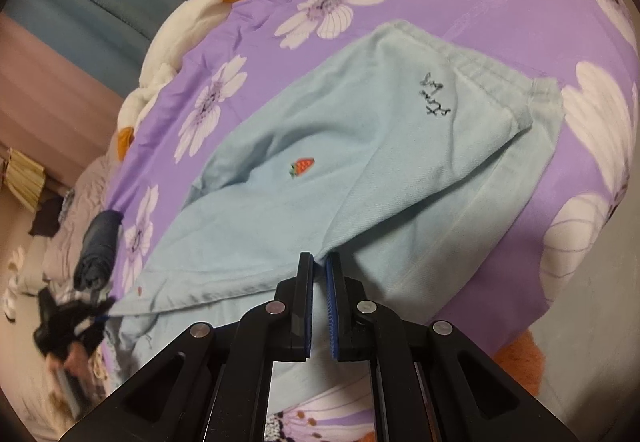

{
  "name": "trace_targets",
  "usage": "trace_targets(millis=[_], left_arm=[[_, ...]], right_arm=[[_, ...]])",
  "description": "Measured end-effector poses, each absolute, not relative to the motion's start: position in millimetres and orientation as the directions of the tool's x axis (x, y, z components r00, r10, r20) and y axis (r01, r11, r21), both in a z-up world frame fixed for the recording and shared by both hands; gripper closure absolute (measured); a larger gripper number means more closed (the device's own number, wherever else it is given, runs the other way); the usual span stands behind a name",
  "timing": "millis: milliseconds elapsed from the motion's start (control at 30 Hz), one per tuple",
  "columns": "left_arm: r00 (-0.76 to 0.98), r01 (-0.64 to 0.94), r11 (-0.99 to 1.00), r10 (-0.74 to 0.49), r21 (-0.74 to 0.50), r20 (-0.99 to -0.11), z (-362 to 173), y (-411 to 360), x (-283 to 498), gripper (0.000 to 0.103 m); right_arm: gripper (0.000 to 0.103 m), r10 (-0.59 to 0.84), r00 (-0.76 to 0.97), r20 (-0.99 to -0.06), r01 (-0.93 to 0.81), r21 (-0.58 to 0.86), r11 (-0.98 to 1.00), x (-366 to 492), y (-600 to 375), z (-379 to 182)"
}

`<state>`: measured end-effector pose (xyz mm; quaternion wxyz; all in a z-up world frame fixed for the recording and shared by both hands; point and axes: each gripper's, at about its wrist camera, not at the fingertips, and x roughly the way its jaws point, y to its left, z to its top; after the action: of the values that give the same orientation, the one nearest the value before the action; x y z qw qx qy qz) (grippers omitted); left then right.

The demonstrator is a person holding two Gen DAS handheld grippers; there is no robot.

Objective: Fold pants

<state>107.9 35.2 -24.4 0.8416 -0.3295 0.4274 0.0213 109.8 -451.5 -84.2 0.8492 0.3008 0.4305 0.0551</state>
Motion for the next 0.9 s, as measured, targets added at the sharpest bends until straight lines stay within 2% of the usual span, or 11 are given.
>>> trace_targets(millis=[67, 133, 300, 467, 500, 567, 667, 733, 800, 867, 900], left_arm=[[0.656, -0.260, 0.789, -0.279, -0.556, -0.702, -9, 29, 68, 0.095], [0.630, -0.251, 0.767, -0.333, -0.591, -0.701, -18, 26, 35, 0.095], [0.483, -0.369, 0.712, -0.403, -0.597, -0.778, -90, 22, -8, 0.092], [0.466, -0.446, 0.655, -0.412, -0.610, -0.783, -114, 39, -19, 0.075], [0.477, -0.458, 0.649, -0.397, -0.607, -0.784, -110, 45, -20, 0.073], [0.498, -0.490, 0.655, -0.331, -0.575, -0.801, -100, 58, -22, 0.061], [0.554, -0.523, 0.672, -0.198, -0.524, -0.808, -88, 80, -29, 0.055], [0.590, -0.516, 0.675, -0.166, -0.527, -0.790, -89, 93, -30, 0.057], [0.600, -0.533, 0.641, -0.175, -0.553, -0.781, -98, 106, -31, 0.062], [0.612, -0.542, 0.602, -0.195, -0.586, -0.766, -102, 115, -33, 0.084], [0.614, -0.540, 0.598, -0.200, -0.592, -0.763, -101, 117, -33, 0.087]], right_arm=[[0.096, 0.330, 0.644, -0.690, 0.152, 0.539, 0.829, 105, -451, -73], [0.096, 0.310, 0.673, -0.672, 0.137, 0.525, 0.840, 98, -456, -55], [0.096, 0.284, 0.672, -0.684, 0.169, 0.515, 0.840, 95, -466, -52], [0.096, 0.267, 0.587, -0.764, 0.242, 0.480, 0.843, 100, -466, -86], [0.096, 0.266, 0.573, -0.775, 0.251, 0.475, 0.843, 101, -467, -93], [0.096, 0.282, 0.574, -0.769, 0.255, 0.495, 0.831, 102, -469, -100], [0.095, 0.304, 0.586, -0.751, 0.257, 0.528, 0.809, 103, -477, -99], [0.087, 0.286, 0.599, -0.748, 0.259, 0.519, 0.815, 106, -481, -96], [0.084, 0.244, 0.610, -0.754, 0.289, 0.498, 0.818, 110, -488, -95], [0.084, 0.229, 0.623, -0.748, 0.317, 0.509, 0.801, 116, -499, -94], [0.084, 0.226, 0.626, -0.746, 0.331, 0.516, 0.790, 119, -504, -94]])
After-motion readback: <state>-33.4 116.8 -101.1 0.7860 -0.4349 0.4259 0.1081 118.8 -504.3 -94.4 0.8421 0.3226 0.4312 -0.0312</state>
